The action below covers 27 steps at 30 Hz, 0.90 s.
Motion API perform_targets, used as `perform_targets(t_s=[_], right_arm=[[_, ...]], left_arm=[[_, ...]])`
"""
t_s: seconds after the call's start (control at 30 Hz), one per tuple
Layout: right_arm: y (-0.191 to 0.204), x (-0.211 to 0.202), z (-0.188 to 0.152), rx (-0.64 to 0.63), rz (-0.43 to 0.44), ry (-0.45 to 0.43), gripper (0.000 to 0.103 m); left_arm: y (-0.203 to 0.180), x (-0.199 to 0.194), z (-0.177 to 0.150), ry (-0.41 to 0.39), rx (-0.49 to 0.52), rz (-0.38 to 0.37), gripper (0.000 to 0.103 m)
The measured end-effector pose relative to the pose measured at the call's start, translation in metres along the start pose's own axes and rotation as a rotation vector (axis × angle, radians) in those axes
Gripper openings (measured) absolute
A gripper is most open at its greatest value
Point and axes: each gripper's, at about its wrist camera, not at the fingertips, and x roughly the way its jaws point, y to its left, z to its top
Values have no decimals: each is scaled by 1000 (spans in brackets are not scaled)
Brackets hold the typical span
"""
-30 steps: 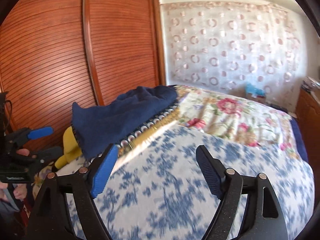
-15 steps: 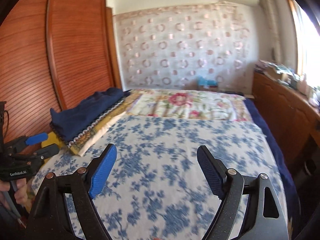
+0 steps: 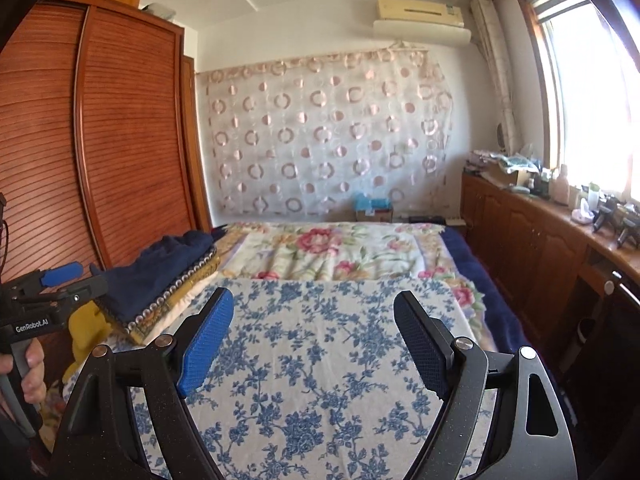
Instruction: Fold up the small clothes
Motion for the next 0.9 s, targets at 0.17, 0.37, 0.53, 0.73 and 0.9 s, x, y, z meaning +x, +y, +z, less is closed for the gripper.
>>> perform_targets(t_s=[0.17, 0.37, 0.53, 0.73, 0.9], right_arm=[[1, -3, 1, -1, -5, -10, 84], [1, -3, 1, -5, -12, -10, 84], [1, -4, 0, -5, -9, -9, 84], [2, -4, 1, -3, -9, -9, 84], [2, -4, 1, -3, -7, -11, 84]], left_arm=[[-2, -5, -1, -7, 8, 1, 81], [-2, -5, 0, -1, 4, 4, 81], [-1, -6, 0, -4, 2, 5, 81], [-1, -6, -1, -6, 2, 6, 81], [-2, -6, -1, -6, 2, 7, 81]])
